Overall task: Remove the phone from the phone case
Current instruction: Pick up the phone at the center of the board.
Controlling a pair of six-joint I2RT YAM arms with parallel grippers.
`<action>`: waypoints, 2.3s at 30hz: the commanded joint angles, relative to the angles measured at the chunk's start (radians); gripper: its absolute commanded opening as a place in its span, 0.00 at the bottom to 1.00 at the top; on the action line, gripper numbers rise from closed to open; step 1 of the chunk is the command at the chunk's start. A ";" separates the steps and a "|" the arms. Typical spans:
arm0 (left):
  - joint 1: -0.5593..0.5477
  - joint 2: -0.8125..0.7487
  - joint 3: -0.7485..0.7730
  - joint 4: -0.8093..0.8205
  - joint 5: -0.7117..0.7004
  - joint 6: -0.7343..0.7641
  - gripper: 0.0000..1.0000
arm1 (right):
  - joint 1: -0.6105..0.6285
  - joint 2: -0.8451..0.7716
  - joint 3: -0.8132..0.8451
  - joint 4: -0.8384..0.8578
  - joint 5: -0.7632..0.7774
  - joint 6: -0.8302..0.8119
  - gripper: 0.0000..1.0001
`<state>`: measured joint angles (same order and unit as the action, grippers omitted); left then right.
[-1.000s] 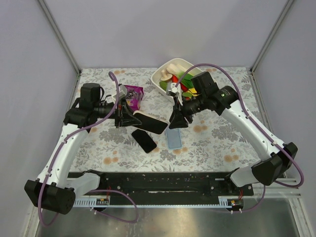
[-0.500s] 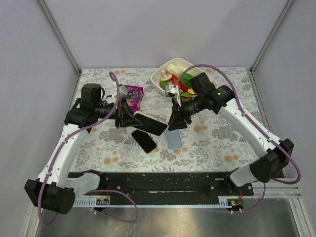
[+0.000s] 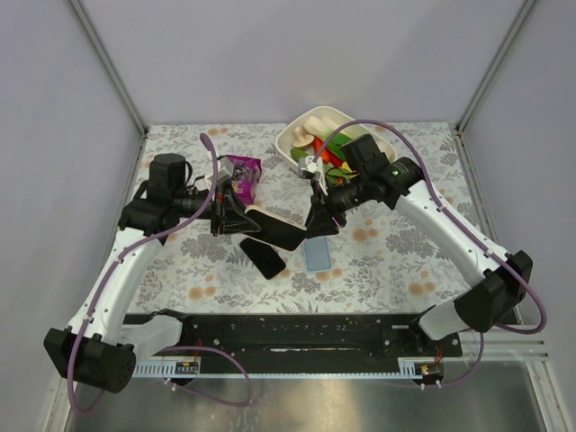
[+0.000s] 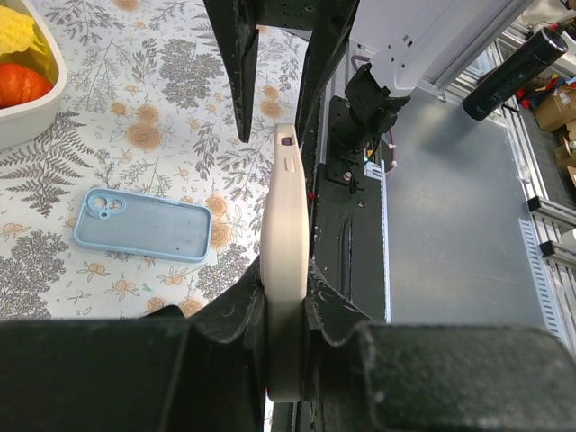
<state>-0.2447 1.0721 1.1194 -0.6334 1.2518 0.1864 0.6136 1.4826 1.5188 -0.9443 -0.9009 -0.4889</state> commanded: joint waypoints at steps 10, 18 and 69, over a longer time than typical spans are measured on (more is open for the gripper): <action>-0.033 -0.024 -0.015 0.199 0.104 -0.097 0.00 | 0.014 -0.008 -0.017 0.015 -0.125 -0.057 0.15; -0.025 -0.012 -0.056 0.261 0.107 -0.136 0.00 | 0.014 -0.074 0.030 -0.111 -0.231 -0.186 0.04; -0.398 0.077 0.046 0.408 0.172 -0.182 0.00 | 0.172 0.033 0.320 -0.765 -0.408 -0.833 0.00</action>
<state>-0.5095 1.1061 1.1461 -0.2699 1.4590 -0.0017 0.7601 1.4738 1.7813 -1.5944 -1.0634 -1.1854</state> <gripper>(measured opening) 0.178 0.210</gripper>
